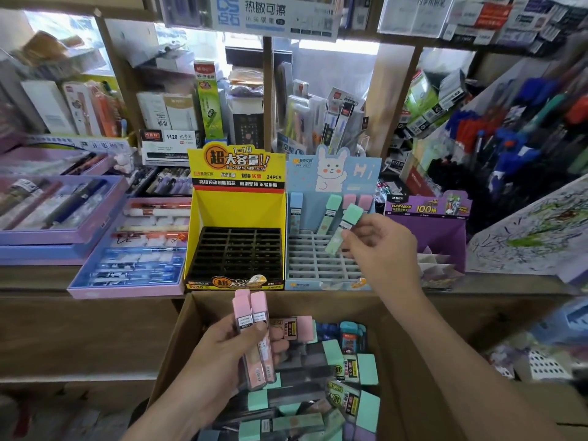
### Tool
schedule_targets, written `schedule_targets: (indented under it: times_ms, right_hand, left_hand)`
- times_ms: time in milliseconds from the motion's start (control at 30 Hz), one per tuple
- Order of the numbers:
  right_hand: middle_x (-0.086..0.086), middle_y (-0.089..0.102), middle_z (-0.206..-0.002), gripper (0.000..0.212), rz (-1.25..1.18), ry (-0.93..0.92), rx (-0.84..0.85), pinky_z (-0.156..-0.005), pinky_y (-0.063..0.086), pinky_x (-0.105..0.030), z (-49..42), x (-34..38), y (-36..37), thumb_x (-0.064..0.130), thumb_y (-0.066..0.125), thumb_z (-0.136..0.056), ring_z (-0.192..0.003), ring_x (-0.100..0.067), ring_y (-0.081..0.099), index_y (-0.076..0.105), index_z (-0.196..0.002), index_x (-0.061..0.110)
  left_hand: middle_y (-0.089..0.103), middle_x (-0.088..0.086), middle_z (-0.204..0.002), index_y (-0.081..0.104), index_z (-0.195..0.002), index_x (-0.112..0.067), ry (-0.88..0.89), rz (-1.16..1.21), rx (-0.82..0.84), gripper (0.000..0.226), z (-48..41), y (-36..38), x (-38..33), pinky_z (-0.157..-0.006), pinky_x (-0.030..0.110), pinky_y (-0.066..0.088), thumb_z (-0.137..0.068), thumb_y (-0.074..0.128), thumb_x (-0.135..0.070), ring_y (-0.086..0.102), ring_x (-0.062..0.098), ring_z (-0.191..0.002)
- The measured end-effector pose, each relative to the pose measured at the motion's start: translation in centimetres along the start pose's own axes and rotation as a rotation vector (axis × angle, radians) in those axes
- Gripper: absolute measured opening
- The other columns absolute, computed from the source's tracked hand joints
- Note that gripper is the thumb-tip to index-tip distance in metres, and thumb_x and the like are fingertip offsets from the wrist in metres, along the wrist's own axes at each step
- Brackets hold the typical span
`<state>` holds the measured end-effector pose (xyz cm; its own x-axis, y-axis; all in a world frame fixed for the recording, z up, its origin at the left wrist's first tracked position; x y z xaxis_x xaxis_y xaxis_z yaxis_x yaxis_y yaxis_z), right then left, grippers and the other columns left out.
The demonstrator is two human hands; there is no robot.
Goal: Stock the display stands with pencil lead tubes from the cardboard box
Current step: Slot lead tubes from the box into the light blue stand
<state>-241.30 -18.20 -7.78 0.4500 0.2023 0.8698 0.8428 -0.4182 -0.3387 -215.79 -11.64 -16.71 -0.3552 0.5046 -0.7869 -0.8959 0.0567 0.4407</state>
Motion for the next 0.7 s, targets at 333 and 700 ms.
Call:
schedule_targets:
  times_ms: [333,700]
  right_hand:
    - [-0.003,0.073,-0.078,0.006,0.291,-0.013,-0.017,-0.081,0.059,-0.049,-3.3,0.8,1.0,0.014,0.068,-0.095,-0.082,-0.024,0.072,0.067,-0.095,0.008]
    - [0.001,0.072,-0.084,0.015,0.25,0.001,0.032,-0.076,0.064,-0.047,-4.2,-0.9,2.4,0.008,0.067,-0.097,-0.08,-0.019,0.074,0.064,-0.092,0.022]
  left_hand:
    - [0.075,0.028,-0.11,0.064,-0.125,-0.003,0.004,0.048,0.02,0.036,0.1,-0.1,-0.1,-0.07,0.039,0.063,-0.09,0.067,-0.01,0.075,0.041,-0.101]
    - [0.075,0.028,-0.109,0.065,-0.124,-0.003,0.013,0.046,0.029,0.027,0.1,-0.2,-0.3,-0.069,0.038,0.064,-0.097,0.063,-0.007,0.076,0.04,-0.1]
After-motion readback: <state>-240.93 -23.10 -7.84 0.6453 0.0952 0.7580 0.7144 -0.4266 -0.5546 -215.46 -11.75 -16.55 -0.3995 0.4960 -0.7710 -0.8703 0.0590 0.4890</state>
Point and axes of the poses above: each hand's wrist, its own z-axis away from the middle knuckle, its own y-axis out of the palm, x = y × z, the point moved 3 cm from there along -z, towards the middle knuckle
